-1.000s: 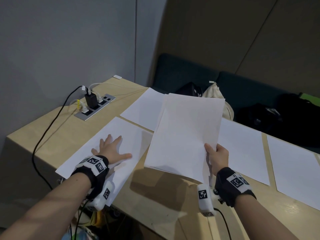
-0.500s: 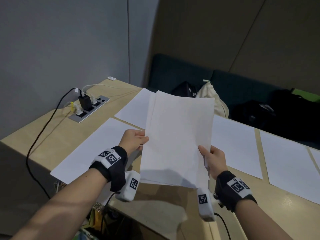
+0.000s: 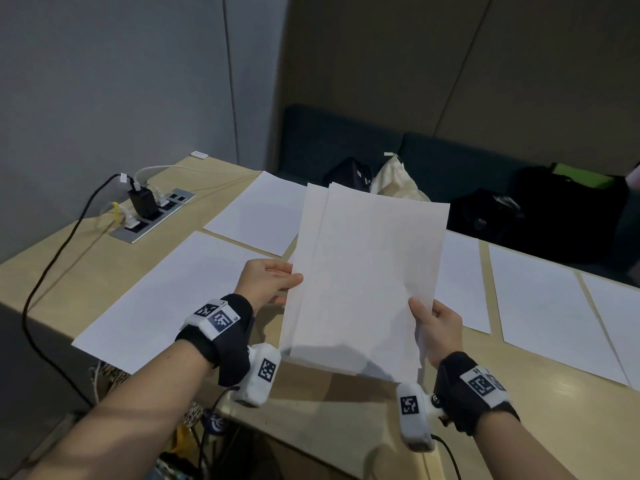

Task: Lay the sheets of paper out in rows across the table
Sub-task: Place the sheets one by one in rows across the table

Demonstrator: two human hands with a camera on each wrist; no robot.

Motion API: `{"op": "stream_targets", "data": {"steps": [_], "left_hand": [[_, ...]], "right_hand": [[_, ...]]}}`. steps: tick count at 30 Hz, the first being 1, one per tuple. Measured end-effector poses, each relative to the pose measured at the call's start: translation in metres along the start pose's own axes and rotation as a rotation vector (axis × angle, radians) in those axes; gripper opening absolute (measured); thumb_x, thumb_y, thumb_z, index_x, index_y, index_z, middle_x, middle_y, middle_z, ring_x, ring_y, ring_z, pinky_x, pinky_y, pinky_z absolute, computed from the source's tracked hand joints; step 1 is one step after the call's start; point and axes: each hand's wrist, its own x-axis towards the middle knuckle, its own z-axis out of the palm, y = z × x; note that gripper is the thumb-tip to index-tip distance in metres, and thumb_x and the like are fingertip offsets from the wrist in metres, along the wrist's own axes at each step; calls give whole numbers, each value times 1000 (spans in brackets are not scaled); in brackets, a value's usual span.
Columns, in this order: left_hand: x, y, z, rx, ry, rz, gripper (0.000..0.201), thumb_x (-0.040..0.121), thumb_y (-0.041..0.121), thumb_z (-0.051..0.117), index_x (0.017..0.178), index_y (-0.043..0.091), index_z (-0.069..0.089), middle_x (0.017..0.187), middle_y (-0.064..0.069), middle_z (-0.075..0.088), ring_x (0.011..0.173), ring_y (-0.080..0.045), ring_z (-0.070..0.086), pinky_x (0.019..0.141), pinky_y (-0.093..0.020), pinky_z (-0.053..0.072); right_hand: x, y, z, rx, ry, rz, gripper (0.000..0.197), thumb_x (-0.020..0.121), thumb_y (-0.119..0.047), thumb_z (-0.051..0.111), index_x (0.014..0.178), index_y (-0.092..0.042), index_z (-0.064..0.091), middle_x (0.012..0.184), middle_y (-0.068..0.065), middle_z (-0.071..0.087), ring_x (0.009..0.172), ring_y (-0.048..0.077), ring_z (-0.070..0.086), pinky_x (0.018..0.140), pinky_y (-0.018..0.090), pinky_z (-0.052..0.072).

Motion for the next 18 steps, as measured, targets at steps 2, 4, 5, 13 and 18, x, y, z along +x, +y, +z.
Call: {"op": "stream_targets", "data": {"steps": [2,4,5,13,18], "left_hand": [[-5,-3,6,-11,-7,-1,15,77,5,73,85,9,61,90,-11,68,75,-19,66,57,-24,58],[-10,-6,12,2,-2,-11,18,78,6,72,91,5,60,86,-9,67,72,-17,65,49,-19,55],[-12,-7,14,13,4,-20,22,77,6,73,95,4,60,85,-8,67,71,-16,65,47,-17,53],[-27,-29,17,-16,6,-87,39,75,9,76,107,-6,60,98,-18,70,75,-24,69,61,-27,60],[-35,-38,11,-74,20,-130,13,81,7,69,86,6,57,83,-13,63,62,-18,59,44,-22,54]], "right_hand": [[-1,-1,-6,-13,7,-26,20,89,-2,56,106,6,62,85,7,67,72,20,63,62,20,57],[-2,-1,-11,-26,21,-46,11,89,-3,56,91,2,66,84,10,67,72,24,62,65,24,55],[-2,0,-13,-26,28,-53,11,89,-3,56,83,-3,66,85,11,67,76,27,62,68,27,54],[-6,0,-31,-62,13,-85,8,88,-8,60,84,-6,66,75,14,64,86,24,55,71,24,46],[-4,-2,-46,-70,62,-84,22,89,-9,58,109,0,63,102,12,66,98,27,60,94,37,47]]}}
